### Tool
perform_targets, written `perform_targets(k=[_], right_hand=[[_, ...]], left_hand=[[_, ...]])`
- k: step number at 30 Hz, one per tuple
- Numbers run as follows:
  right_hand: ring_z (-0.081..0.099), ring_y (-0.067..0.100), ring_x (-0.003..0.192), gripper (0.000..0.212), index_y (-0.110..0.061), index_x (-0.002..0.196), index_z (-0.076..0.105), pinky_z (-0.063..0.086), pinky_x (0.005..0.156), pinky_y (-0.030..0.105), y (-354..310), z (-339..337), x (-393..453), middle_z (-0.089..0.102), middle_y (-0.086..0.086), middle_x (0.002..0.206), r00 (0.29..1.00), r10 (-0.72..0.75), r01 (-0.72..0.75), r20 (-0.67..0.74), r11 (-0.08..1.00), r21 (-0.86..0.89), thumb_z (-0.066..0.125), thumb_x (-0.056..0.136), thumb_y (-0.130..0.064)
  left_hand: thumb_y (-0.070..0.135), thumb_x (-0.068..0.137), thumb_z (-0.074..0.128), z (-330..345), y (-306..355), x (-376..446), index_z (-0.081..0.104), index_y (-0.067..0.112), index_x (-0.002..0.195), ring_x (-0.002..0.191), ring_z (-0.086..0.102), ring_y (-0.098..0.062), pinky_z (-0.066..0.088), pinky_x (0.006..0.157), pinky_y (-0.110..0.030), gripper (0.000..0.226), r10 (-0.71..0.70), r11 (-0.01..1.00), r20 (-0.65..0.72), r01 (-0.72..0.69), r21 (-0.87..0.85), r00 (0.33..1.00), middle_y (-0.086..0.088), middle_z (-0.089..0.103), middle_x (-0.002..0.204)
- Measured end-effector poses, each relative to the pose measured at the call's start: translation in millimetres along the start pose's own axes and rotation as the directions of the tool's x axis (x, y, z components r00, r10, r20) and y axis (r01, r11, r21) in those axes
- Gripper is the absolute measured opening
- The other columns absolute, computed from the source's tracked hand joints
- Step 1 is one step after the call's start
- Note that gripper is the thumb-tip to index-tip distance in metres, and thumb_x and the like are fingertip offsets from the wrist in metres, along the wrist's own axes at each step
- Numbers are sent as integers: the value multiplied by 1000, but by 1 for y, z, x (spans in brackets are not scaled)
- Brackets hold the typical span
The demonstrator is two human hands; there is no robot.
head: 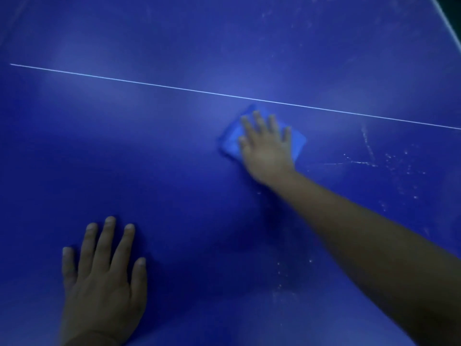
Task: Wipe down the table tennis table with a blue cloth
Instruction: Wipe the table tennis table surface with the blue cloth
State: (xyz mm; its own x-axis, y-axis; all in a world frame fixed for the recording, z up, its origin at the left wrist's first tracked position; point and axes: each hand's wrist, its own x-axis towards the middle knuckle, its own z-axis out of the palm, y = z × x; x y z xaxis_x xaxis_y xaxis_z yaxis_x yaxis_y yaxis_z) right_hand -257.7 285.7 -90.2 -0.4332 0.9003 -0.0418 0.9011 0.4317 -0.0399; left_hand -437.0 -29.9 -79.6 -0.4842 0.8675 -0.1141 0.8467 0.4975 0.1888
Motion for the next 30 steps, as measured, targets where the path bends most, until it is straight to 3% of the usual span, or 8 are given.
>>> perform_targets(k=[6,9,12,16,19,22,25,30], right_hand=[[2,30,153,61,-33,159,15,2,117,65,139,-21,31,6,-3,168,737,675,-673,44,725,147,16,100,-51],[4,30,153,58,-33,159,15,4,119,63,100,-18,18,6,-3,168,883,469,-468,29,872,140,20,103,-49],[16,35,152,57,-27,157,26,15,117,64,44,-5,-70,18,4,166,998,-57,58,21,998,-13,22,104,-46],[19,36,151,54,-32,155,31,13,118,62,41,0,-196,24,3,165,737,-666,669,113,743,13,29,104,-50],[28,38,148,57,-27,151,40,17,115,62,67,-9,-144,31,5,161,769,-629,636,117,771,-32,33,99,-48],[18,32,152,57,-28,155,31,12,118,58,76,-17,-51,21,1,165,978,-203,203,56,979,-4,27,102,-48],[7,26,154,55,-32,158,19,6,120,55,67,-20,-15,10,-5,168,999,9,-11,52,1000,26,27,106,-47],[20,39,150,57,-27,155,32,19,115,65,28,-6,-168,22,7,164,905,-421,423,52,905,-33,31,101,-46]], left_hand=[[48,93,28,-1,1,0,43,17,149,151,11,-25,-4,120,-46,66,-1,1000,15,1,12,1000,-6,27,161],[48,94,26,-3,1,-1,41,16,150,152,10,-25,-2,120,-49,66,-1,1000,15,1,9,1000,-7,27,161],[48,93,26,-3,2,-2,42,16,149,151,11,-26,-1,120,-50,66,1,1000,11,0,-12,1000,-8,28,161],[49,94,25,-1,0,-2,41,16,150,152,10,-26,-1,121,-51,67,5,1000,6,-5,-22,1000,-8,26,162],[49,95,24,-1,0,-3,40,16,150,152,8,-25,-4,121,-48,67,10,1000,1,-10,-28,1000,-8,25,162],[49,95,23,1,-1,-3,38,16,151,153,6,-24,-5,122,-48,66,17,1000,-7,-17,-25,1000,-7,23,163],[49,95,23,2,-2,-4,38,16,151,153,7,-25,-4,121,-49,66,17,1000,-18,-18,-25,1000,-8,24,162],[50,96,22,2,-3,-3,36,17,152,153,6,-25,-5,121,-49,66,20,999,-5,-20,-31,1000,-7,21,163]])
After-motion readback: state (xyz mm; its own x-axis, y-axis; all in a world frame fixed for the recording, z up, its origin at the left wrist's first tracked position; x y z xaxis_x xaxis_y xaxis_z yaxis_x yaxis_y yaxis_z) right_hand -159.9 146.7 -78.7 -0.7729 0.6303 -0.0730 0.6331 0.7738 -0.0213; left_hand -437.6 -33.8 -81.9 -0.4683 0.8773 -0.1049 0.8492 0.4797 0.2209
